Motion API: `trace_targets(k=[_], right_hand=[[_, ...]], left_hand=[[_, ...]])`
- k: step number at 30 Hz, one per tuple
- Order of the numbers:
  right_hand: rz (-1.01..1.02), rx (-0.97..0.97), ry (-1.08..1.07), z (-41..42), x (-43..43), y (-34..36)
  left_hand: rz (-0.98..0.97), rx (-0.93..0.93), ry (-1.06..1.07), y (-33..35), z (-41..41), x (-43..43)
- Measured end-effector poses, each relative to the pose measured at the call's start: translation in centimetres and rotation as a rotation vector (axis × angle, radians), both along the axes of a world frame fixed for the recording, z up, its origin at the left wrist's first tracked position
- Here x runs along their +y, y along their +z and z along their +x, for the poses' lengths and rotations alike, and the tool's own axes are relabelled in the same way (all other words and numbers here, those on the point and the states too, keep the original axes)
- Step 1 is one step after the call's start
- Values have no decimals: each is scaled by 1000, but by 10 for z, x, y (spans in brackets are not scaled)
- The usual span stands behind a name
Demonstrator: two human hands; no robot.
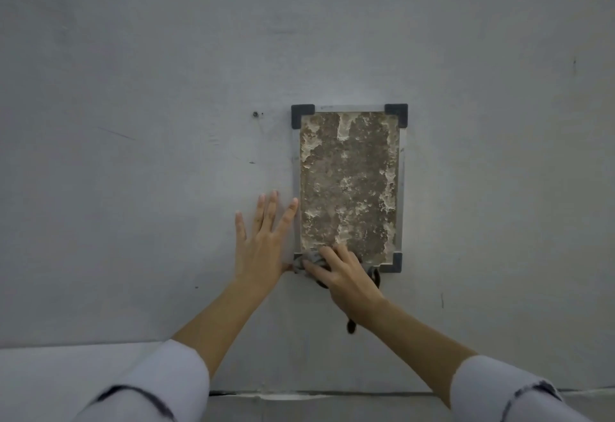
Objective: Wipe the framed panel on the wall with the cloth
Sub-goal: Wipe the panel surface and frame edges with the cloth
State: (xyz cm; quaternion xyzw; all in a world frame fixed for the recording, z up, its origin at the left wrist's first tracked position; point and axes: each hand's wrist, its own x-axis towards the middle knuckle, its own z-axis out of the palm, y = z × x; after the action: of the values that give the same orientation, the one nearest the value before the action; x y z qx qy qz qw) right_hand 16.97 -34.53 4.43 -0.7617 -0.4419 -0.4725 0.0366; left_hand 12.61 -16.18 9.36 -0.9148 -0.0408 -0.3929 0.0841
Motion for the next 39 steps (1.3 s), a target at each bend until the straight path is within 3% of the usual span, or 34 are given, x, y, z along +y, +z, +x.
trace_targets(k=[6, 12, 18, 25, 34, 39], right_hand=[[237, 57, -56, -1, 12, 40], [-26, 54, 19, -5, 3, -14], [151, 44, -21, -9, 16, 20], [-111, 7, -28, -3, -14, 8], [13, -18, -128, 11, -83, 0], [-6, -27, -75, 3, -51, 4]], left_hand=[[-37, 53, -17, 3, -4, -6], [-75, 57, -42, 5, -9, -8], [-133, 31, -81, 2, -9, -16], [-137, 8, -84, 1, -9, -18], [-178, 64, -49, -9, -7, -21], [-158, 53, -32, -15, -2, -35]])
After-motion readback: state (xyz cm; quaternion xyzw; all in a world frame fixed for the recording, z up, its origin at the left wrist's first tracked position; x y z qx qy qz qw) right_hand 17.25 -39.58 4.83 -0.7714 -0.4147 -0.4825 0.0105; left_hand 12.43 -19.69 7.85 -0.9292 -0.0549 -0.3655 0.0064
